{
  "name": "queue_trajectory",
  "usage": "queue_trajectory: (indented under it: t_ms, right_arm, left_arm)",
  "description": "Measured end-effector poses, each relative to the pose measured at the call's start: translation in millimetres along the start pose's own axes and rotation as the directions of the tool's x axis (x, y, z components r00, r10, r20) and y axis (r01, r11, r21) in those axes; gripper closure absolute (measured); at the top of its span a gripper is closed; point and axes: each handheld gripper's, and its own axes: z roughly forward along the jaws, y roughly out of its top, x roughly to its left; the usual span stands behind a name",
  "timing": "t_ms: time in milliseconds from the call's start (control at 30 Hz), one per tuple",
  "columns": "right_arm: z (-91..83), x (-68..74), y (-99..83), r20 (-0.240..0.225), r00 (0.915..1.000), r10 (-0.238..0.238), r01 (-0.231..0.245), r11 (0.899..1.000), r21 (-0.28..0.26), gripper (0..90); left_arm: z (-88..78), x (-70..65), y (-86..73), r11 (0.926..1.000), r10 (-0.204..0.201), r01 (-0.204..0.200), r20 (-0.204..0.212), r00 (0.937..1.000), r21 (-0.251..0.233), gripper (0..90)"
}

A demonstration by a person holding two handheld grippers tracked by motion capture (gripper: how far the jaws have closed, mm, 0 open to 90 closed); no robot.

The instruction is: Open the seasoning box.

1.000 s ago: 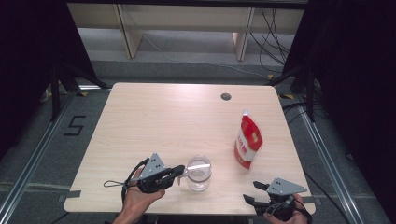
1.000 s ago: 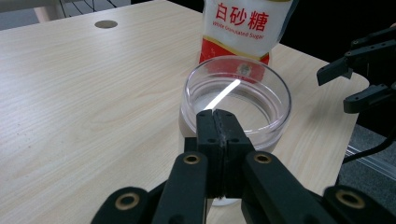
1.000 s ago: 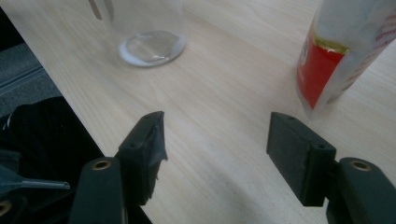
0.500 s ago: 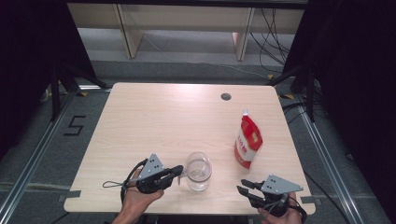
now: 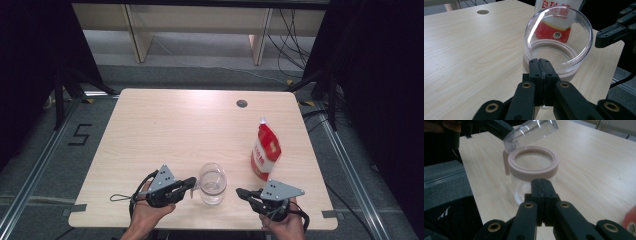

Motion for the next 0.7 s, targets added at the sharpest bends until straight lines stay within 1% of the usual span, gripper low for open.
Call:
queue_trajectory:
  t_ms: [33, 67, 167, 200, 300, 400, 500, 533, 600, 633, 667, 700]
  right_arm:
    - [2.4, 1.9, 1.2, 0.01, 0.9999, 0.008, -0.008, 1.0, -0.006, 90.0]
    - [5.6, 1.3, 3.9, 0.003, 1.0, -0.004, 0.004, 1.0, 0.002, 90.0]
    - [10.1, 0.7, 6.2, 0.0, 1.0, -0.007, 0.008, 1.0, 0.009, 90.0]
    - [13.0, 0.6, 6.8, -0.003, 0.9999, -0.011, 0.011, 1.0, 0.0, 90.0]
    - [16.7, -0.1, 9.9, -0.004, 0.9999, -0.009, 0.009, 1.0, 0.009, 90.0]
    - [20.8, 0.2, 15.6, -0.001, 0.9998, -0.02, 0.02, 1.0, -0.004, 90.0]
    - [24.2, 1.6, 17.6, -0.004, 0.9997, -0.024, 0.024, 1.0, -0.011, 90.0]
    - [25.8, 1.8, 18.8, -0.006, 0.9994, -0.035, 0.035, 0.999, -0.008, 90.0]
    - [27.9, 2.8, 21.4, -0.018, 0.9992, -0.035, 0.035, 0.999, 0.002, 90.0]
    - [28.9, 3.3, 22.3, -0.019, 0.9992, -0.036, 0.036, 0.999, 0.001, 90.0]
    - [29.1, 3.9, 23.8, -0.017, 0.9992, -0.037, 0.037, 0.999, -0.001, 90.0]
    - [29.9, 3.7, 24.7, -0.013, 0.9989, -0.046, 0.046, 0.999, -0.007, 90.0]
  left_arm:
    - [0.0, -0.2, 0.0, 1.0, -0.002, 0.002, -0.002, 1.0, 0.0, 88.4]
    - [0.0, -0.2, -0.1, 1.0, -0.002, 0.002, -0.001, 1.0, 0.0, 88.4]
    - [-0.1, -0.3, 0.0, 1.0, -0.001, 0.001, -0.002, 1.0, 0.0, 88.4]
    - [-0.1, -0.3, -0.1, 1.0, -0.001, 0.001, -0.002, 1.0, 0.001, 88.4]
    - [-0.1, -0.3, 0.0, 1.0, -0.002, 0.002, -0.002, 1.0, 0.0, 88.4]
    - [0.1, -0.1, -0.2, 1.0, -0.003, 0.003, 0.002, 1.0, -0.002, 88.4]
    - [0.0, -0.2, -0.2, 1.0, -0.003, 0.003, 0.0, 1.0, -0.002, 88.4]
    - [0.0, -0.1, -0.2, 1.0, -0.003, 0.003, 0.0, 1.0, -0.002, 88.4]
    - [0.0, -1.2, -0.6, 0.9998, -0.02, 0.02, -0.003, 0.9998, -0.002, 88.2]
    - [-0.3, -0.1, -0.2, 1.0, -0.001, 0.001, -0.001, 1.0, -0.001, 88.2]
    - [-0.3, -0.9, -0.4, 0.9999, -0.016, 0.016, -0.006, 0.9999, 0.001, 88.2]
    - [0.2, -0.7, -0.9, 0.9998, -0.02, 0.02, 0.0, 0.9998, -0.004, 88.1]
